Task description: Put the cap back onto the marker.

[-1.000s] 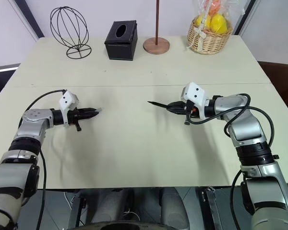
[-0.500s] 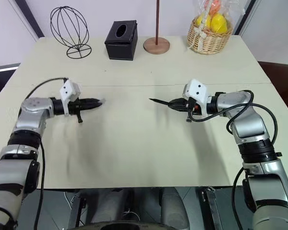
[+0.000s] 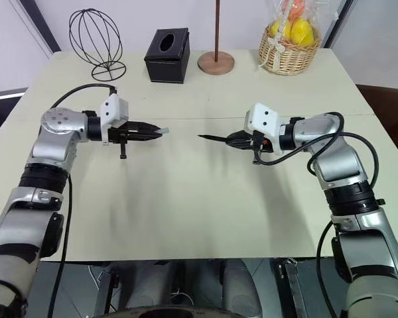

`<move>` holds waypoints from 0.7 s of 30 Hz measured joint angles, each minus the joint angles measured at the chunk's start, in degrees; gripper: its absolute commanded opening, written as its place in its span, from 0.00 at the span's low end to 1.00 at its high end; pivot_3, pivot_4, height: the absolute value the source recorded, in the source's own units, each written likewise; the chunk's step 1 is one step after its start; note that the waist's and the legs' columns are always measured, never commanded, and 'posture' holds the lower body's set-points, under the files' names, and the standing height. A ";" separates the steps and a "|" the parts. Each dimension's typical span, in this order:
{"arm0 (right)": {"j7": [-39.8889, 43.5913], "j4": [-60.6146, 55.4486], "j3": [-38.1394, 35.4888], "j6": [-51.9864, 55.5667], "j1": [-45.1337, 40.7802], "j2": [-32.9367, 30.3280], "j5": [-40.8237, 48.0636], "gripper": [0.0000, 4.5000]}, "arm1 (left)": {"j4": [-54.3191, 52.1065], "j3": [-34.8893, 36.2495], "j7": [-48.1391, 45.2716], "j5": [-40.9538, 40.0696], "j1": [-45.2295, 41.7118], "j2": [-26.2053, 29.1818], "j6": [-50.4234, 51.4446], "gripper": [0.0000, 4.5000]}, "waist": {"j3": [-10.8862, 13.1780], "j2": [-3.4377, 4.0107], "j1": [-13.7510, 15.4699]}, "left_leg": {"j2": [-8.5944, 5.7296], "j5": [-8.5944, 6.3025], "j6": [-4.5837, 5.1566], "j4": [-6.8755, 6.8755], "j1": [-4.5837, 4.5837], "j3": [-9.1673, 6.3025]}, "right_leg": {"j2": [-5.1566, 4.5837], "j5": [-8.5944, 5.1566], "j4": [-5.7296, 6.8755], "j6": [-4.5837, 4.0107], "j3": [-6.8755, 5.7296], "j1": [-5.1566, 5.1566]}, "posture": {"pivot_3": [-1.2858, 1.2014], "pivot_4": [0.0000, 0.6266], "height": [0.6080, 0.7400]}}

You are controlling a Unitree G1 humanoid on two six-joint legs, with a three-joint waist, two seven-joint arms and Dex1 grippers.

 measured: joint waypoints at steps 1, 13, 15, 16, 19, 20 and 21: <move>0.01 0.00 0.01 0.01 -0.13 0.16 0.01 0.00 | 0.06 -0.37 -0.08 0.09 -0.47 -0.26 -0.81 0.01 | 0.00 0.00 -0.01 | 0.00 0.00 0.00 0.00 0.00 0.00 | 0.00 0.00 0.00 0.00 0.00 0.00 | 0.52 0.24 1.00; 0.31 0.01 0.46 0.60 -0.79 1.55 0.02 0.00 | 2.41 -4.09 0.50 3.93 -2.56 -2.48 -10.72 0.01 | 0.00 0.00 0.00 | -0.01 0.00 0.00 0.00 0.00 0.00 | 0.01 0.00 0.00 0.00 0.00 0.00 | 0.52 0.24 1.00; 0.32 0.00 0.52 0.66 -0.83 1.81 0.03 0.00 | 2.95 -4.66 0.70 4.12 -2.69 -3.04 -11.25 0.01 | 0.00 0.00 0.03 | -0.01 0.00 0.00 0.00 0.00 0.00 | 0.01 0.00 0.00 0.00 0.00 0.00 | 0.52 0.24 1.00; 0.33 0.00 0.71 0.66 -0.94 2.05 0.03 0.00 | 3.35 -4.91 0.89 4.16 -2.77 -3.32 -11.71 0.01 | 0.00 0.00 0.03 | -0.01 0.00 0.00 0.01 0.00 0.00 | 0.01 0.00 0.00 0.00 0.00 0.00 | 0.52 0.24 1.00; 0.35 -0.01 1.11 0.67 -1.03 2.17 0.03 0.00 | 3.91 -5.07 1.17 4.29 -3.00 -3.73 -12.30 0.01 | 0.00 0.00 0.00 | -0.01 0.00 0.00 0.00 0.00 0.00 | 0.01 0.00 0.00 0.00 0.00 0.00 | 0.52 0.24 1.00; 0.35 -0.01 1.19 0.67 -1.03 2.18 0.03 0.00 | 3.99 -5.09 1.17 4.29 -3.05 -3.77 -12.34 0.01 | 0.00 0.00 -0.01 | -0.01 0.00 0.00 0.00 0.00 0.00 | 0.02 0.00 0.00 0.00 0.00 0.00 | 0.52 0.24 1.00; 0.35 -0.01 1.27 0.68 -1.03 2.18 0.03 0.00 | 4.15 -5.10 1.20 4.29 -3.14 -3.87 -12.40 0.01 | 0.00 0.00 -0.01 | -0.01 0.00 0.00 0.01 0.00 0.00 | 0.01 0.00 0.00 0.00 0.00 0.00 | 0.52 0.24 1.00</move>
